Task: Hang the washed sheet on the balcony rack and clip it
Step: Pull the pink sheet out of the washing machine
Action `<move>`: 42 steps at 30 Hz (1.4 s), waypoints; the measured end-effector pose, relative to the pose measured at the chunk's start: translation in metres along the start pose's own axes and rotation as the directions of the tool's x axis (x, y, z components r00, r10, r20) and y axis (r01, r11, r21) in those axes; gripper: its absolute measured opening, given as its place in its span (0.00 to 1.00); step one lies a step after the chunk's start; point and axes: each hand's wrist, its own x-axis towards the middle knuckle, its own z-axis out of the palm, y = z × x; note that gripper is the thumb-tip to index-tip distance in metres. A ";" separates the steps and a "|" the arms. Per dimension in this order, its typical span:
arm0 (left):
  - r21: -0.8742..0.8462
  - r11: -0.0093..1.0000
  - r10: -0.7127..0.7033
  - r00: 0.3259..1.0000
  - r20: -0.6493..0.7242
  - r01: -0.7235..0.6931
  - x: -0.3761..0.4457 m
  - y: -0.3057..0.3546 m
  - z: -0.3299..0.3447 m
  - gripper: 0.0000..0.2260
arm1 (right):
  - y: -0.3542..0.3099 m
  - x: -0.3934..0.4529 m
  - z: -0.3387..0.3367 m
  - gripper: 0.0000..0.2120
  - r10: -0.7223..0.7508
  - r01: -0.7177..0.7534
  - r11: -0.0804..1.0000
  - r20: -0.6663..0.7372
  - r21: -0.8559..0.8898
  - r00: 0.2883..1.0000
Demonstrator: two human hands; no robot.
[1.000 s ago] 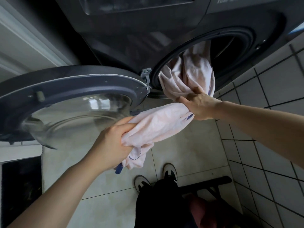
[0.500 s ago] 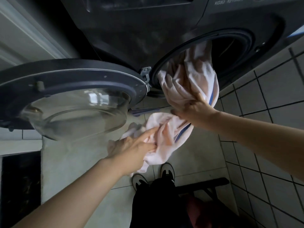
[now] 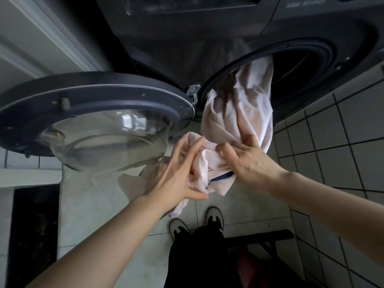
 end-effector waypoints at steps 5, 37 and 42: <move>-0.026 0.993 -0.120 0.992 -0.036 0.119 -0.009 0.038 -0.008 0.41 | -0.028 0.012 -0.011 0.09 -0.024 0.033 0.972 -0.044 0.232 0.999; 0.172 0.984 0.102 0.958 -0.270 -0.057 -0.060 -0.038 -0.051 0.14 | 0.026 0.109 0.045 0.27 -0.140 0.144 0.988 0.666 0.050 0.732; 0.145 0.988 0.083 0.965 -0.249 -0.048 -0.059 -0.041 -0.051 0.12 | 0.039 0.108 0.051 0.24 -0.091 0.197 0.978 0.719 -0.066 0.689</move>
